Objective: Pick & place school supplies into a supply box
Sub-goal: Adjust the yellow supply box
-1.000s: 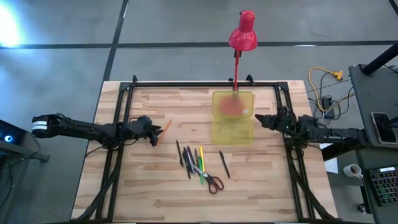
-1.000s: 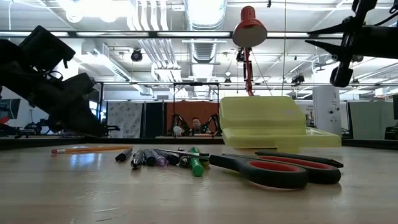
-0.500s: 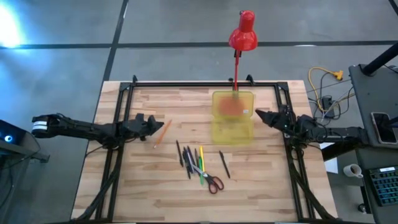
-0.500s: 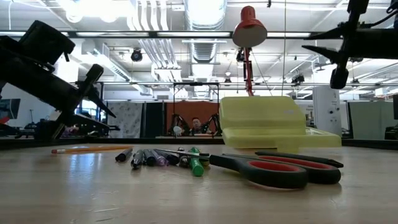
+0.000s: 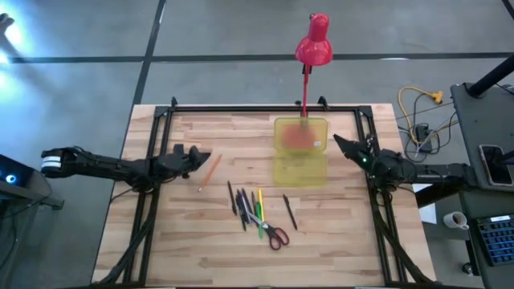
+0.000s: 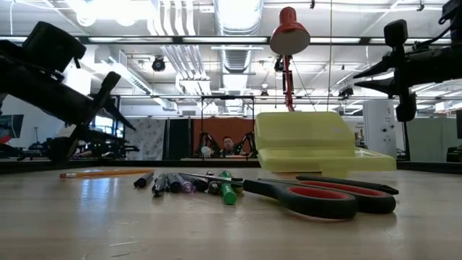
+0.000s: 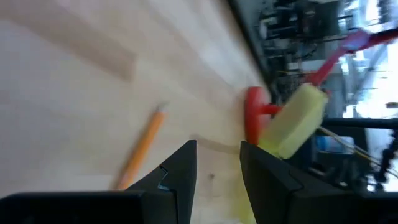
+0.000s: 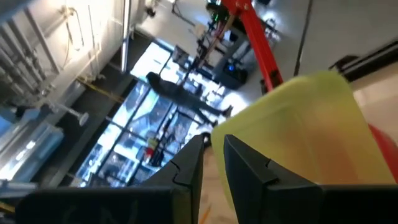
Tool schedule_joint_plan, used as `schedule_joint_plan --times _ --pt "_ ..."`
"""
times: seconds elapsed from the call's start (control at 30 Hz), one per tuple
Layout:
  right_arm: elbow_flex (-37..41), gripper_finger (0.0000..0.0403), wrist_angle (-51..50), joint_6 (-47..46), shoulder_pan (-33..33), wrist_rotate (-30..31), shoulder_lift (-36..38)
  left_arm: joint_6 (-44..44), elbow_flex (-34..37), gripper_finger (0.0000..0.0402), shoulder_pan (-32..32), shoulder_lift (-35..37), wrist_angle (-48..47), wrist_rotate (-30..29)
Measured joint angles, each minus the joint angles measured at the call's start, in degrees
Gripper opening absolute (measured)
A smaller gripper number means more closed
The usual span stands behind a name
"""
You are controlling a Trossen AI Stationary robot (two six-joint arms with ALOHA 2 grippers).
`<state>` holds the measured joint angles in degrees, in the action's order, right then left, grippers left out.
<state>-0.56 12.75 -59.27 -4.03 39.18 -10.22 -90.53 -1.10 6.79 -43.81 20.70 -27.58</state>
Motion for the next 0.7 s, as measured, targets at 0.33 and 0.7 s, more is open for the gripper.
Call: schedule_joint_plan --times 0.33,0.7 --pt "-2.23 0.0059 -2.08 -0.33 0.00 -2.66 -5.09 24.34 -1.03 0.0108 0.00 -0.02 29.19 2.49" --pt "-32.66 0.0059 -65.64 -11.73 -0.18 2.58 -23.60 28.03 -8.97 0.0108 0.02 -5.93 19.19 3.59"
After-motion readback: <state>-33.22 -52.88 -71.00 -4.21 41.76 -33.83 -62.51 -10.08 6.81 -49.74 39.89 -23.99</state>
